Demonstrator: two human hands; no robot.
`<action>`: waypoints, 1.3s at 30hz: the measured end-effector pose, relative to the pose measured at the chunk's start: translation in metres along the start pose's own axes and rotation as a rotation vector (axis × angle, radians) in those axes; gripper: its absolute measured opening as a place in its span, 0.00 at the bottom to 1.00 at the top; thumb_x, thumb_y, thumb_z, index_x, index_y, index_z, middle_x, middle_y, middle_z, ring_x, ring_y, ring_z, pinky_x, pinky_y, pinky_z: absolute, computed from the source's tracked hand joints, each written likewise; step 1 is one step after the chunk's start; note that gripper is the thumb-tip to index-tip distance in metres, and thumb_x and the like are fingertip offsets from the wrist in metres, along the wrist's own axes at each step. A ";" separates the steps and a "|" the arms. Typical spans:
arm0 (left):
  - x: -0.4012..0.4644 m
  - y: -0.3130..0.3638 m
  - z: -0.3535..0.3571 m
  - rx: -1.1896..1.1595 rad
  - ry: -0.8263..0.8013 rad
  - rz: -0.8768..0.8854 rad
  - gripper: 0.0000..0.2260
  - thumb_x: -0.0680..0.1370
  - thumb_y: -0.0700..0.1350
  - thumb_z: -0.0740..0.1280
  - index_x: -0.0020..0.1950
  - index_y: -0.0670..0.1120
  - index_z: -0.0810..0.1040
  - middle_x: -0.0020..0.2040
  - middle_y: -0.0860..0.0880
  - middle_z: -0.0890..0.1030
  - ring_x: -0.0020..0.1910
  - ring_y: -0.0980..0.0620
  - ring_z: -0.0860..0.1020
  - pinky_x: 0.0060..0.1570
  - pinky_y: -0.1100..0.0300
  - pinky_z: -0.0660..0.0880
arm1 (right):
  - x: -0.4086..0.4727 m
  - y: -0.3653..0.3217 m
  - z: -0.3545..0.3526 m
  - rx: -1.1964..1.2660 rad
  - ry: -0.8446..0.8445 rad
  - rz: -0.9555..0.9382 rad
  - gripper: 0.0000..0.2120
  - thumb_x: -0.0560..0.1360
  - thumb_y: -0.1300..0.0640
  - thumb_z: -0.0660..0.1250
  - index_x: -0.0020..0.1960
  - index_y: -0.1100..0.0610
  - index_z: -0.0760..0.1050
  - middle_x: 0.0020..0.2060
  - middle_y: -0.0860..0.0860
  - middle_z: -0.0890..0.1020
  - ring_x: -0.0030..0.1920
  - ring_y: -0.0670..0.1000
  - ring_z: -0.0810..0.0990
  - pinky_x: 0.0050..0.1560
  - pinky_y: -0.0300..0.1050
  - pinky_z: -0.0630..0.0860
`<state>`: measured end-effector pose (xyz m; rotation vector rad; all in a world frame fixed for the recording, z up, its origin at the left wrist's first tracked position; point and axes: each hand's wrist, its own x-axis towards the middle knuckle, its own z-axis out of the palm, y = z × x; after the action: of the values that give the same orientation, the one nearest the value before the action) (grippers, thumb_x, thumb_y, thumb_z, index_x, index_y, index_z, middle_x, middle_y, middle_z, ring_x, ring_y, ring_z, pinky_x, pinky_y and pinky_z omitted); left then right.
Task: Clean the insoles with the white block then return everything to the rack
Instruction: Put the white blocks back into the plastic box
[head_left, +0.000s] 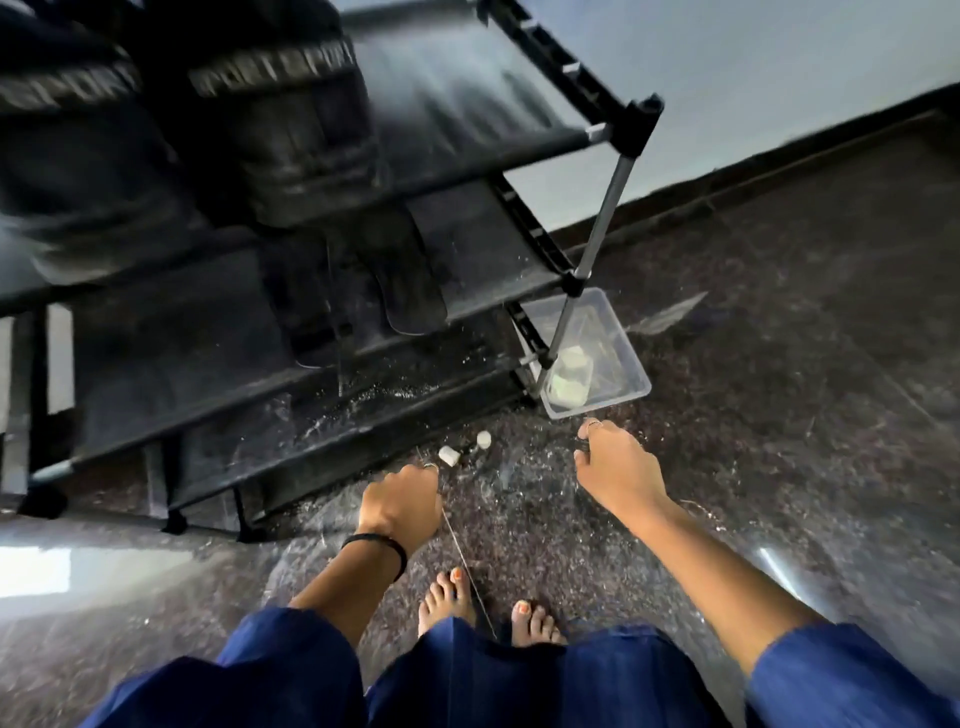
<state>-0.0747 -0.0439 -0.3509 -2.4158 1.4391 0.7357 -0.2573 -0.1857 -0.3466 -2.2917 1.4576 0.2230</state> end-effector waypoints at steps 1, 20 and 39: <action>0.011 0.000 0.009 0.014 -0.023 0.007 0.10 0.80 0.45 0.55 0.57 0.45 0.73 0.58 0.45 0.78 0.57 0.43 0.78 0.50 0.51 0.74 | 0.006 0.003 0.013 -0.003 -0.015 0.001 0.11 0.78 0.55 0.60 0.59 0.56 0.71 0.55 0.52 0.76 0.54 0.56 0.78 0.47 0.50 0.74; 0.128 0.014 0.155 -0.232 0.252 0.034 0.15 0.74 0.41 0.69 0.61 0.43 0.77 0.59 0.45 0.77 0.47 0.41 0.81 0.33 0.50 0.78 | 0.149 0.079 0.128 -0.162 -0.140 0.117 0.31 0.75 0.60 0.62 0.74 0.61 0.54 0.75 0.56 0.56 0.74 0.58 0.56 0.72 0.53 0.59; 0.123 0.017 0.207 -0.272 0.306 0.016 0.23 0.75 0.51 0.54 0.66 0.42 0.70 0.65 0.43 0.73 0.59 0.42 0.76 0.53 0.48 0.76 | 0.137 0.112 0.167 -0.449 0.136 -0.171 0.18 0.64 0.68 0.70 0.53 0.61 0.79 0.49 0.57 0.82 0.52 0.59 0.80 0.55 0.54 0.73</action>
<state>-0.1036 -0.0534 -0.5906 -2.8301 1.5558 0.6205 -0.2836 -0.2692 -0.5738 -2.8245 1.3724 0.3824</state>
